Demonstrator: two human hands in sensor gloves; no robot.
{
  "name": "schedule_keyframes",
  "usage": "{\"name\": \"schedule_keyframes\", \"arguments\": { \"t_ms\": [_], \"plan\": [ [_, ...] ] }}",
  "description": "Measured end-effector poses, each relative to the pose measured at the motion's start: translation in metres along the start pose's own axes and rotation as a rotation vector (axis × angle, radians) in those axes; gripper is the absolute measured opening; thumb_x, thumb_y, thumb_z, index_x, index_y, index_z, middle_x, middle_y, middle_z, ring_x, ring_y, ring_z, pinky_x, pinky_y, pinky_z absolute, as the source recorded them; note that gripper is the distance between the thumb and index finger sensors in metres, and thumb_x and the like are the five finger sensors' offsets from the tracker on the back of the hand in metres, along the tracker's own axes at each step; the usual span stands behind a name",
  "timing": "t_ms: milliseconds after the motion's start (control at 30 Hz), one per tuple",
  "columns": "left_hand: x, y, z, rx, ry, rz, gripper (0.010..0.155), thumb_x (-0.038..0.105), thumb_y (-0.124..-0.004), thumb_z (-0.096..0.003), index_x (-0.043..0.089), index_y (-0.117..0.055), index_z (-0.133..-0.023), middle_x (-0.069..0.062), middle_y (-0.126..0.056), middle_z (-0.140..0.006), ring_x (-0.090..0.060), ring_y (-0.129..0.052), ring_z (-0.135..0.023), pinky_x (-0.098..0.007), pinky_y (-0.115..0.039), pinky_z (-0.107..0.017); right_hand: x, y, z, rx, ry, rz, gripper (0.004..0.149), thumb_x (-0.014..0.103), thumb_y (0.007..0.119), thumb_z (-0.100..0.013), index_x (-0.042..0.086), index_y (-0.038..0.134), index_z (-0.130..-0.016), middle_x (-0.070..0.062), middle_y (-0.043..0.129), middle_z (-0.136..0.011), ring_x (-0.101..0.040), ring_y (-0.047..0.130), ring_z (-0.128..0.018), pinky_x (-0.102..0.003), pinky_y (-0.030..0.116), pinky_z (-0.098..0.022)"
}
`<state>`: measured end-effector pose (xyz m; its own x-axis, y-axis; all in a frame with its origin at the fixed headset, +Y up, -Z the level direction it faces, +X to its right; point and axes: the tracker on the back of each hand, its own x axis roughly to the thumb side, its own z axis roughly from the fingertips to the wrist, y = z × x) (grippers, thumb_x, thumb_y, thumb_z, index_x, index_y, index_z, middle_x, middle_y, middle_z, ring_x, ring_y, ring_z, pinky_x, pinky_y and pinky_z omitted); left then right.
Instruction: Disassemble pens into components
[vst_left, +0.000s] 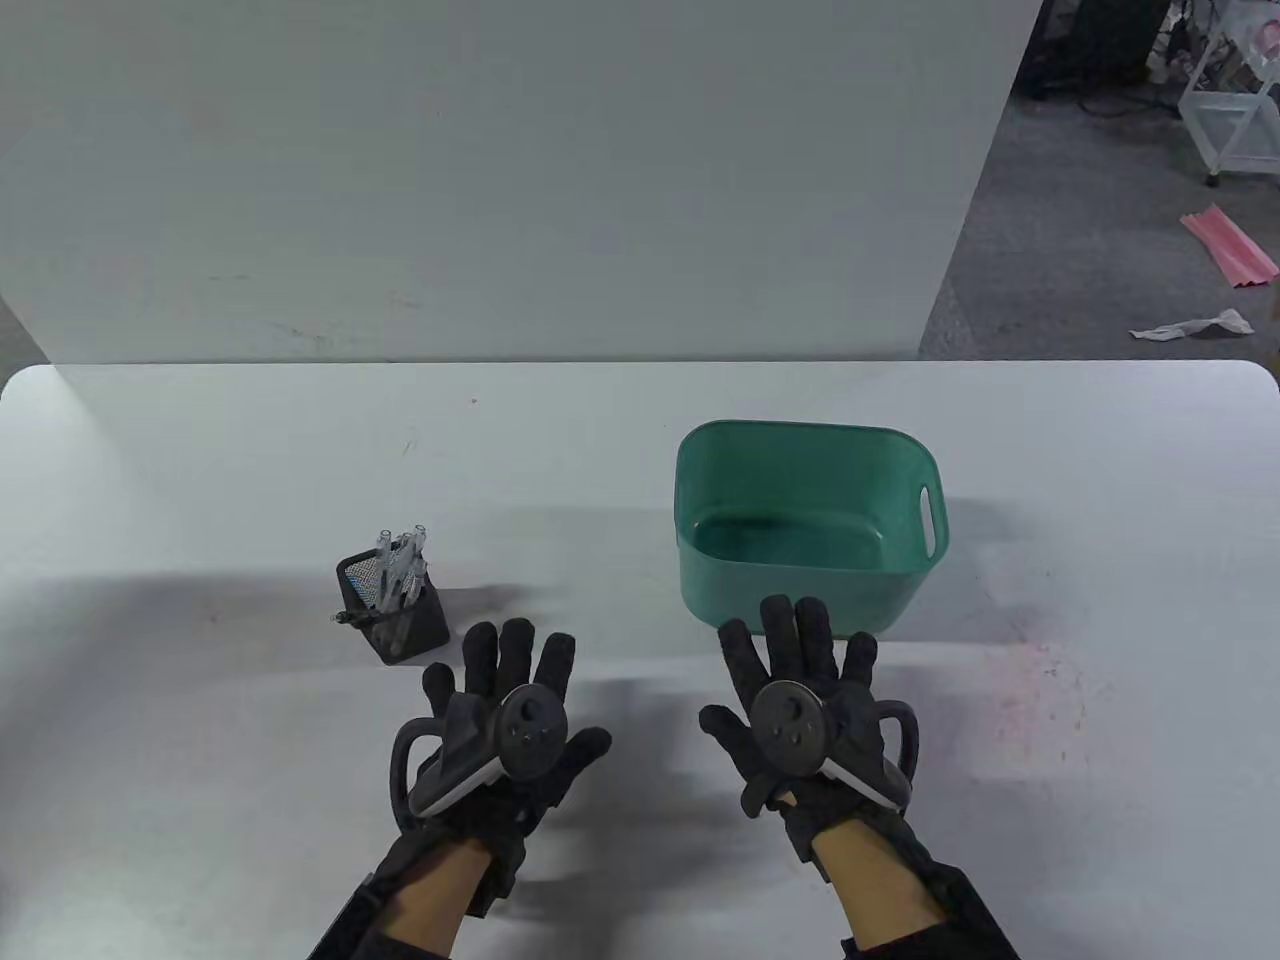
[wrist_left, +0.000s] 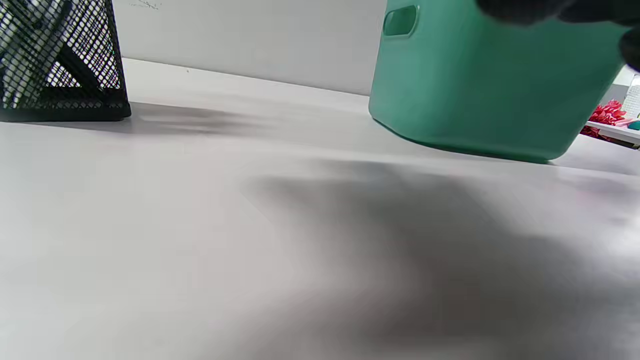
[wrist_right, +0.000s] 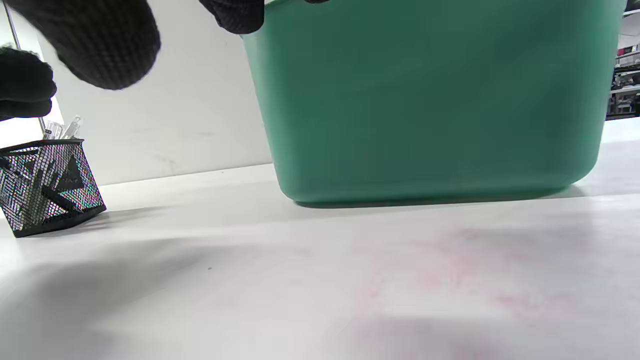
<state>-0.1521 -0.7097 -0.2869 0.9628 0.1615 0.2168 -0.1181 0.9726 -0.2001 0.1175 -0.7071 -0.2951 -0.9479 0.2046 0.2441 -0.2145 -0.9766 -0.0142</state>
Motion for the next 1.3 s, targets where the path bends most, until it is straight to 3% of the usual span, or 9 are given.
{"name": "schedule_keyframes", "arguments": {
  "t_ms": [1067, 1300],
  "plan": [
    [-0.004, 0.003, -0.002, 0.029, 0.006, 0.003, 0.089, 0.074, -0.055, -0.0485, 0.034, -0.008, -0.113, -0.015, 0.0, -0.121, -0.052, -0.002, -0.112, -0.08, -0.015, -0.063, -0.006, -0.004, 0.001, -0.002, 0.023, -0.034, 0.075, 0.063, 0.063, -0.055, 0.034, 0.025, -0.112, -0.01, 0.006, -0.118, -0.039, 0.002, -0.106, -0.075, 0.007, -0.064],
    [-0.013, 0.032, 0.003, 0.133, 0.038, -0.04, 0.085, 0.073, -0.058, -0.0488, 0.036, -0.018, -0.114, -0.016, -0.016, -0.125, -0.051, -0.017, -0.117, -0.079, -0.026, -0.068, -0.008, -0.004, 0.002, 0.001, 0.029, -0.041, 0.075, 0.063, 0.063, -0.055, 0.034, 0.025, -0.112, -0.01, 0.006, -0.118, -0.04, 0.002, -0.106, -0.075, 0.007, -0.064]
  ]
}}
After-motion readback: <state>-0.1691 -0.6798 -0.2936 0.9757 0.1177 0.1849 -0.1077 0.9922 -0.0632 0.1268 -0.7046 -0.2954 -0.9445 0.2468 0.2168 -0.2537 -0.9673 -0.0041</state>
